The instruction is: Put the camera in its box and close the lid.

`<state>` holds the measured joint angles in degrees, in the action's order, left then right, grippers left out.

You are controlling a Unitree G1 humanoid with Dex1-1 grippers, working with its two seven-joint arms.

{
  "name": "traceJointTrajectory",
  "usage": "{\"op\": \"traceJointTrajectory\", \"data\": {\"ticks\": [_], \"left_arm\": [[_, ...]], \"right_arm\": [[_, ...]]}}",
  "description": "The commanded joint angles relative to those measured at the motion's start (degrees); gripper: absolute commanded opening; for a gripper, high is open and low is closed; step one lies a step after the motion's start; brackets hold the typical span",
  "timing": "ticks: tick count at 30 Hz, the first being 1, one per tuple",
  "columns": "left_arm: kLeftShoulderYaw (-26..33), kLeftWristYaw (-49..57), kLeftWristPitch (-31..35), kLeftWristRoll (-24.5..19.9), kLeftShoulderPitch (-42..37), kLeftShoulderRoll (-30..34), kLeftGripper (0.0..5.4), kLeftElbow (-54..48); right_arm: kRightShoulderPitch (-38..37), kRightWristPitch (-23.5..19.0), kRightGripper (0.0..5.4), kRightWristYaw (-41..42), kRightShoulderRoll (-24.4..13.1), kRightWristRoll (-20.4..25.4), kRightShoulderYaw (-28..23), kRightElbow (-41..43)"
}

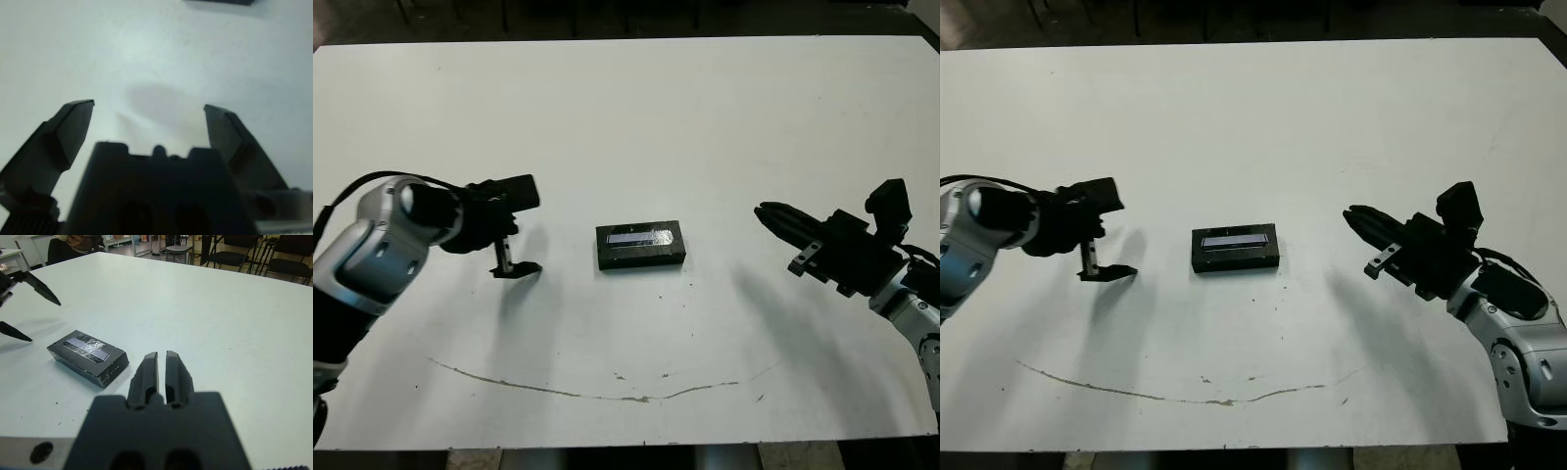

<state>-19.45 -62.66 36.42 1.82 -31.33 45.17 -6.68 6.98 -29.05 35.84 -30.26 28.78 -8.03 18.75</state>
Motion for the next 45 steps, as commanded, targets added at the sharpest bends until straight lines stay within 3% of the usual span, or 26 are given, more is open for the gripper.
{"op": "traceJointTrajectory", "data": {"ticks": [1,5,8,12,15,21,25,30,35,45], "left_arm": [[8.94,4.08,-4.28,-4.56,4.26,-1.34,5.24,-4.23],[19.1,15.5,-5.74,-10.98,10.08,-10.5,4.66,-12.82],[20.88,23.81,-6.9,-14.32,13.52,-18.62,4.1,-18.39],[16.82,31.78,-9.93,-16.03,16.14,-28.59,3.38,-21.7],[12.53,37.91,-8.55,-15.81,16.41,-35.24,2.82,-22.11],[3.42,53.75,-6.64,-7.68,17.48,-46.46,1.7,-17.25],[-1.74,56.26,-6.18,-4.43,17.96,-48.71,0.95,-11.18],[-5.47,57.53,-4.95,-3.48,20.24,-51.97,0.03,-4.58],[-5.73,57.9,3.13,-4.86,22.45,-54.56,0.03,1.42],[-4.91,56.1,14.52,-7.86,23.67,-51.43,0.03,3.93]], "right_arm": [[-0.98,0.51,0.0,-1.09,0.26,-1.19,-0.01,-0.28],[-1.47,2.53,0.0,-3.71,2.99,-1.95,-0.15,-0.72],[-1.79,2.14,0.0,-8.52,5.94,-2.9,-0.2,0.04],[-1.97,1.2,0.0,-14.14,8.26,-5.52,1.26,1.94],[-1.97,0.71,0.0,-16.18,9.53,-6.24,1.95,2.86],[-2.74,-0.38,0.0,-19.13,10.42,-7.61,1.88,4.81],[-3.6,-1.24,0.0,-20.39,10.18,-8.66,1.88,6.29],[-4.54,-1.23,0.0,-19.72,10.29,-7.71,1.28,6.86],[-4.62,-0.56,0.0,-18.38,10.88,-5.91,0.61,5.91],[-3.8,-1.83,0.0,-19.45,10.69,-6.52,1.1,6.15]]}}
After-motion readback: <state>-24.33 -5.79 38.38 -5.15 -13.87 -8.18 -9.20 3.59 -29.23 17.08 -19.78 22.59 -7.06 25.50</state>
